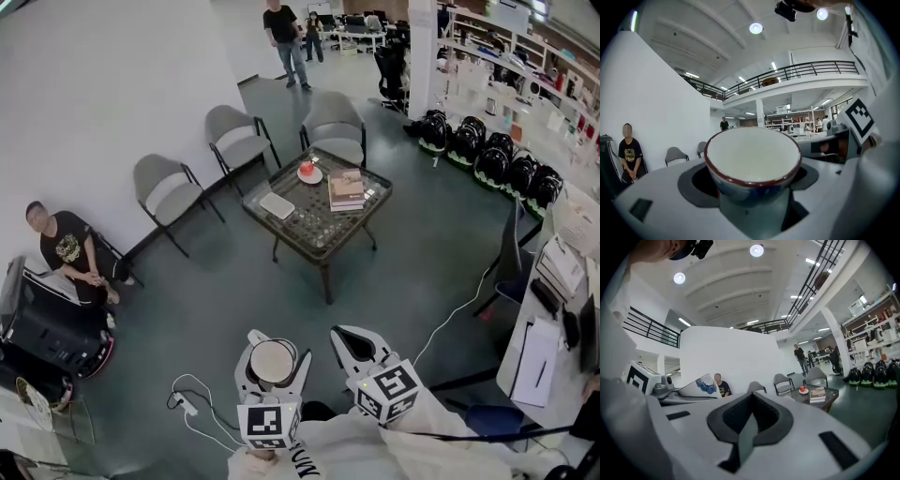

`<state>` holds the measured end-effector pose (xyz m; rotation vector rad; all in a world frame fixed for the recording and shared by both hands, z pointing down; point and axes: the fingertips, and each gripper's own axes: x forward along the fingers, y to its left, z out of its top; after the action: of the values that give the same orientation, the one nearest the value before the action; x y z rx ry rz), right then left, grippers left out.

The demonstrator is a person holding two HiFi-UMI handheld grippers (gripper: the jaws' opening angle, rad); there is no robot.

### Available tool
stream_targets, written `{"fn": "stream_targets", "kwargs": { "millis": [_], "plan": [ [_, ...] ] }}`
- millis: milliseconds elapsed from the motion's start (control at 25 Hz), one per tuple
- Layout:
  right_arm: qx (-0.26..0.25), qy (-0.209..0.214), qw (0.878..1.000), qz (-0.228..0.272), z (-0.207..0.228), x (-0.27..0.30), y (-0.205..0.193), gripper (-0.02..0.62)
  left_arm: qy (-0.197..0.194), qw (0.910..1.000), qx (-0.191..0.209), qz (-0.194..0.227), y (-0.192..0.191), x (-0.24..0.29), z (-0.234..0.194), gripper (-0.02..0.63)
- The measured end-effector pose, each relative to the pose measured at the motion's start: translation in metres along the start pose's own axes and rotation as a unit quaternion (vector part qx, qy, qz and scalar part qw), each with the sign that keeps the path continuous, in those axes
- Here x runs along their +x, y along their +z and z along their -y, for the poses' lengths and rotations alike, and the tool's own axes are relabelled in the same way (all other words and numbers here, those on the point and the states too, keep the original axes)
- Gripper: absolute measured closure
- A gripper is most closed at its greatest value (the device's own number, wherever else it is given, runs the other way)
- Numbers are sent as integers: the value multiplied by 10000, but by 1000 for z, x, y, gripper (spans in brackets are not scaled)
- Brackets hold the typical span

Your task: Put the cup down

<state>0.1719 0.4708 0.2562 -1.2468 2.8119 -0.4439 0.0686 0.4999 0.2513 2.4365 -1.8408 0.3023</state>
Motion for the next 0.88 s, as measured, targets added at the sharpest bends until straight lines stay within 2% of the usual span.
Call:
{"fn": "stream_targets", "kwargs": {
  "millis": [480, 880],
  "plan": [
    [-47, 45, 9999, -98, 33, 43, -2, 591, 55, 10000, 25, 75, 0, 50, -22, 190],
    [-1, -333, 9993, -172, 60, 134, -1, 591, -202, 9996, 32, 178, 7, 126, -95, 190]
  ]
}}
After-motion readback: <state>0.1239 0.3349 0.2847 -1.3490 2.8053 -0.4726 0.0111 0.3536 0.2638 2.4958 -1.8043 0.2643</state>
